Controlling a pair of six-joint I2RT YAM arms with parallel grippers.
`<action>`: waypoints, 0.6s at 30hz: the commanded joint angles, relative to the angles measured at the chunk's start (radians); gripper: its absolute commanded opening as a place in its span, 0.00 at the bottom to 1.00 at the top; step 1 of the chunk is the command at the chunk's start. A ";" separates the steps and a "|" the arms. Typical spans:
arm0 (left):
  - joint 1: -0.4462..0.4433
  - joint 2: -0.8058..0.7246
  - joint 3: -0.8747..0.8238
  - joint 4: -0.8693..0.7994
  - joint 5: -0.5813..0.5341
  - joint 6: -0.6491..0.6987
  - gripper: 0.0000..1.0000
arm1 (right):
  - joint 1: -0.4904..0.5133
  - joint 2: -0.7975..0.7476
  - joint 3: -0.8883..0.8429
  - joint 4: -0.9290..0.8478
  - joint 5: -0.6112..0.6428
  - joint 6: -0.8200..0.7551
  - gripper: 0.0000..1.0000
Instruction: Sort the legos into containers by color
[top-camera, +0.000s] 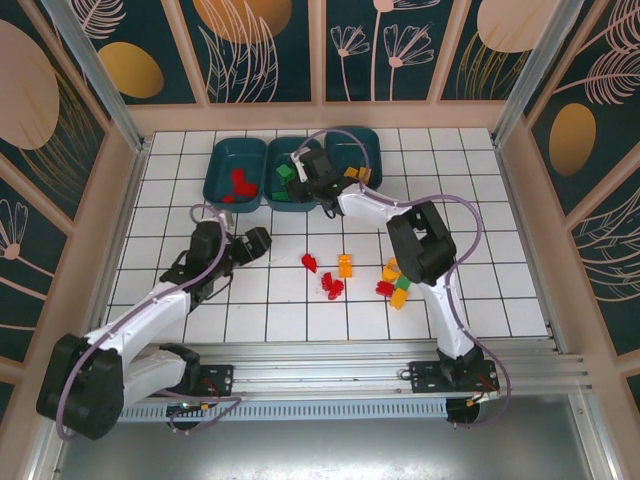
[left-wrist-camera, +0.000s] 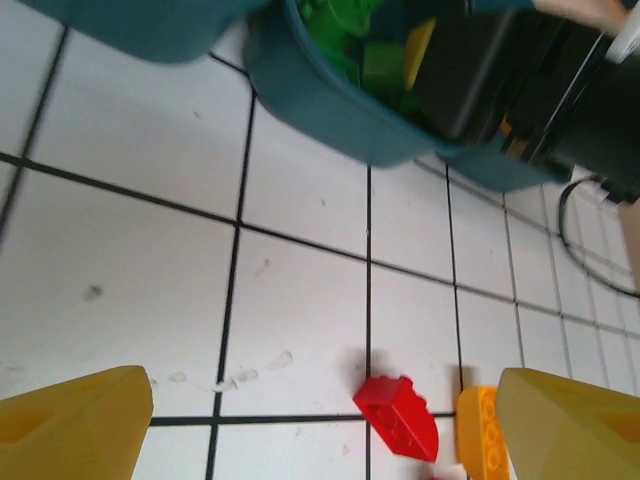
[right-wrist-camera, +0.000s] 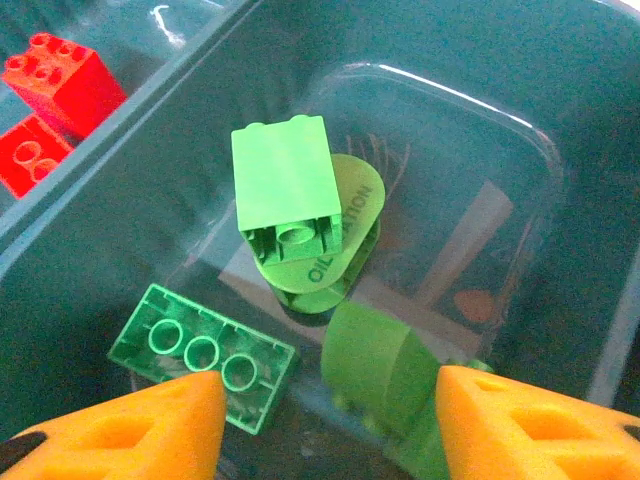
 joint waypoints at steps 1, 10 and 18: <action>-0.110 0.079 0.070 0.017 -0.009 0.008 0.85 | -0.003 -0.184 -0.124 0.042 0.051 0.034 0.58; -0.277 0.176 0.050 0.030 -0.062 -0.268 0.76 | -0.036 -0.611 -0.682 0.153 0.175 0.164 0.58; -0.352 0.343 0.174 -0.004 -0.078 -0.444 0.70 | -0.116 -0.762 -0.921 0.130 0.246 0.313 0.49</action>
